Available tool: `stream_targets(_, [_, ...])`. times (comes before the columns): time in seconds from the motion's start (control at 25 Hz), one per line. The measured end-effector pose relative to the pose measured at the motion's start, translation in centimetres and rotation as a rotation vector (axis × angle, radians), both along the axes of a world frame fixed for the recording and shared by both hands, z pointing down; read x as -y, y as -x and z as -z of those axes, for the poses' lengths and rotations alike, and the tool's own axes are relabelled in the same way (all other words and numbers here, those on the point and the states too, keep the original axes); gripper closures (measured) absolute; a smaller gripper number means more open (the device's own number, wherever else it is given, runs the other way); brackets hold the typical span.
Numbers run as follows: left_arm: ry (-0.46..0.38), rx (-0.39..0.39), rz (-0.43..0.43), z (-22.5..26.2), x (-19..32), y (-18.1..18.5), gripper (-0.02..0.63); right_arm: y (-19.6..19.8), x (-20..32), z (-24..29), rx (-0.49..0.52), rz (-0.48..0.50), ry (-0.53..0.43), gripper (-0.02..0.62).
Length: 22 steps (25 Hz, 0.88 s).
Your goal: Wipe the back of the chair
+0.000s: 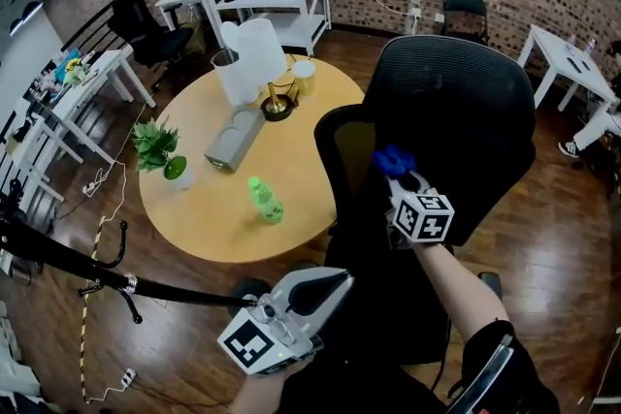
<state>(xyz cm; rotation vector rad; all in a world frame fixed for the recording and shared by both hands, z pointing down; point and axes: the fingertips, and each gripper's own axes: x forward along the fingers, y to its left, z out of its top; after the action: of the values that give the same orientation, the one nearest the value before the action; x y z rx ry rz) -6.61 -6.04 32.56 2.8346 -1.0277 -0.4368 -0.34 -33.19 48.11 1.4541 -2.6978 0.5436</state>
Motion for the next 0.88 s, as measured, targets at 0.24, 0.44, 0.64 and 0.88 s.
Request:
stream_targets(0.24, [0.000, 0.017, 0.103, 0.3, -1.7, 2.7, 0.604, 9.3, -1.5, -2.0, -0.004, 0.182, 0.082, 0.540])
stream_targets(0.44, [0.007, 0.050, 0.172, 0.1, -2.8, 4.2, 0.604, 15.2, -4.0, -2.8, 0.030, 0.357, 0.149, 0.540])
stream_targets(0.64, [0.010, 0.063, 0.204, -0.3, -2.5, 5.1, 0.604, 17.3, -5.0, -1.6, 0.118, 0.482, 0.128, 0.540])
stream_targets(0.88, [0.017, 0.051, 0.160, -0.6, -1.4, 3.4, 0.604, 9.9, -1.2, -5.2, 0.089, 0.258, 0.200, 0.540])
